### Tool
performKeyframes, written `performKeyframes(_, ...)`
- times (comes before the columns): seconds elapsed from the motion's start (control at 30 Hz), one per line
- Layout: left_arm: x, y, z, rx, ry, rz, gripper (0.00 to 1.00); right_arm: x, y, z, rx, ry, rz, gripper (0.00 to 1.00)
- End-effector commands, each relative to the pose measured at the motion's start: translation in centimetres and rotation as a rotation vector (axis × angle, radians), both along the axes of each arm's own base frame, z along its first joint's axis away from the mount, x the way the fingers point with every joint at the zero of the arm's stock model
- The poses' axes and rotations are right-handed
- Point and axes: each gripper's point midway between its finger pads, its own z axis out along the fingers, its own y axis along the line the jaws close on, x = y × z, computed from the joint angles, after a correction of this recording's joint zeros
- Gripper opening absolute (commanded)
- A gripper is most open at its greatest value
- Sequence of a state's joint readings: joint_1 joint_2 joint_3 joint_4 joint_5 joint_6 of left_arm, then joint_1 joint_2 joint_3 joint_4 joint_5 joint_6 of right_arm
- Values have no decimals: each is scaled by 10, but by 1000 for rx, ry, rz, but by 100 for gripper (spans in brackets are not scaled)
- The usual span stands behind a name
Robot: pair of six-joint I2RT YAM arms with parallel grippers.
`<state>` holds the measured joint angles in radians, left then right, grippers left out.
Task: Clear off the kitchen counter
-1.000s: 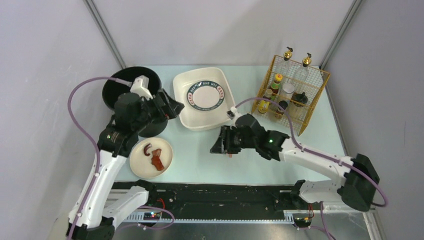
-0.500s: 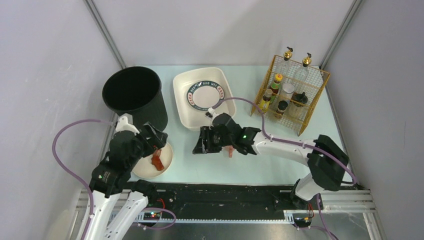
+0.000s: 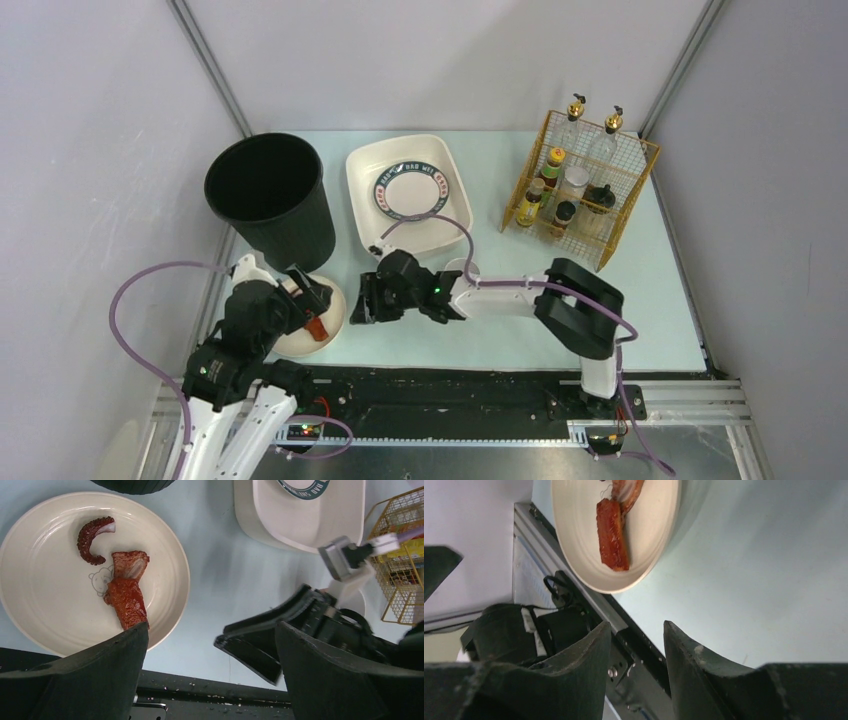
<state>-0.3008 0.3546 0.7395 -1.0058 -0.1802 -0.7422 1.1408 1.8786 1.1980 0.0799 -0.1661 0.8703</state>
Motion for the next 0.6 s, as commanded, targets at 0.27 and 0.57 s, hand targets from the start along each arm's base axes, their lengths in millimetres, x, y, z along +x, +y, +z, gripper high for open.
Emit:
performKeyframes(0.27, -16, 4, -3, -14, -20, 2, 100, 32, 57, -14, 30, -42, -125, 47)
performKeyframes(0.57, -20, 3, 0, -29, -38, -12, 100, 40, 71, -36, -54, -47, -150, 43)
